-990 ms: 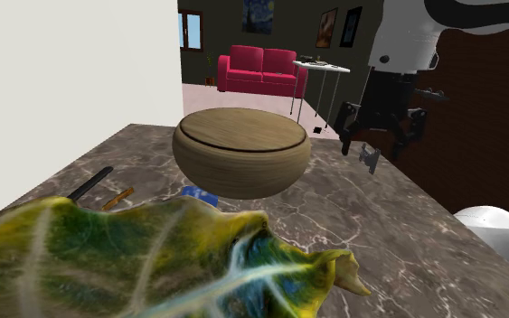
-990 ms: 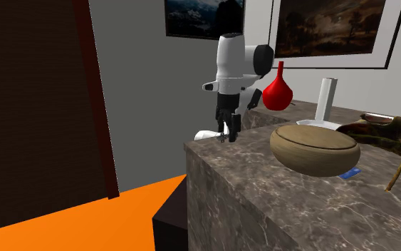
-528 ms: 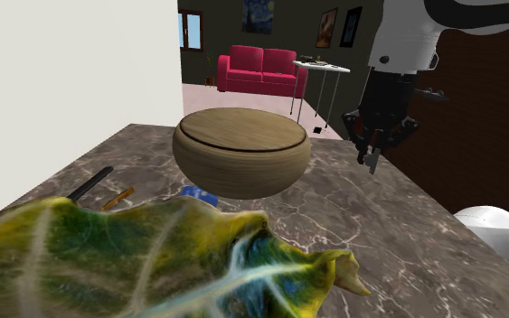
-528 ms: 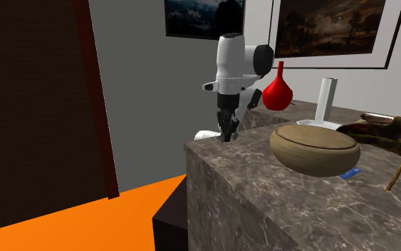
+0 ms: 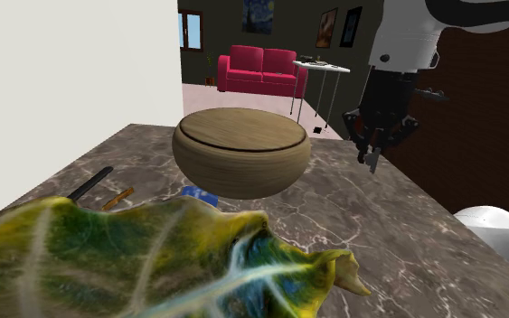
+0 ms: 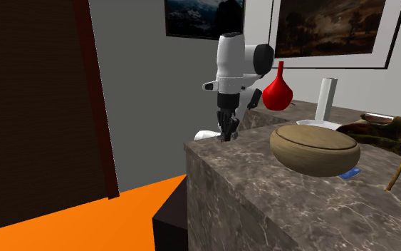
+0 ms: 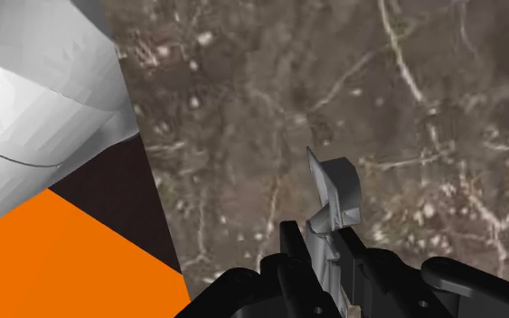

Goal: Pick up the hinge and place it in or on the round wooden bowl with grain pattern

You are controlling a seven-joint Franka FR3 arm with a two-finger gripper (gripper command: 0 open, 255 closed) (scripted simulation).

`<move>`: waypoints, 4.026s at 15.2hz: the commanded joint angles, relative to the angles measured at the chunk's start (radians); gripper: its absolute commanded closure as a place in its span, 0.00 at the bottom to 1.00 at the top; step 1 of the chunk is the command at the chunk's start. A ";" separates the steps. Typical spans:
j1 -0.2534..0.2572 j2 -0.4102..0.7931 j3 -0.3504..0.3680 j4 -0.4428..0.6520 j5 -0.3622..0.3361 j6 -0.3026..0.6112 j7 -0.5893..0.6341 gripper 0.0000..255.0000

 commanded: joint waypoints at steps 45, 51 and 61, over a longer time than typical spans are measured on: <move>-0.133 0.581 0.356 0.923 0.071 -0.265 0.412 1.00; -0.212 0.857 0.719 1.157 -0.051 -0.232 0.676 1.00; -0.179 0.751 0.645 0.947 0.017 -0.096 0.619 1.00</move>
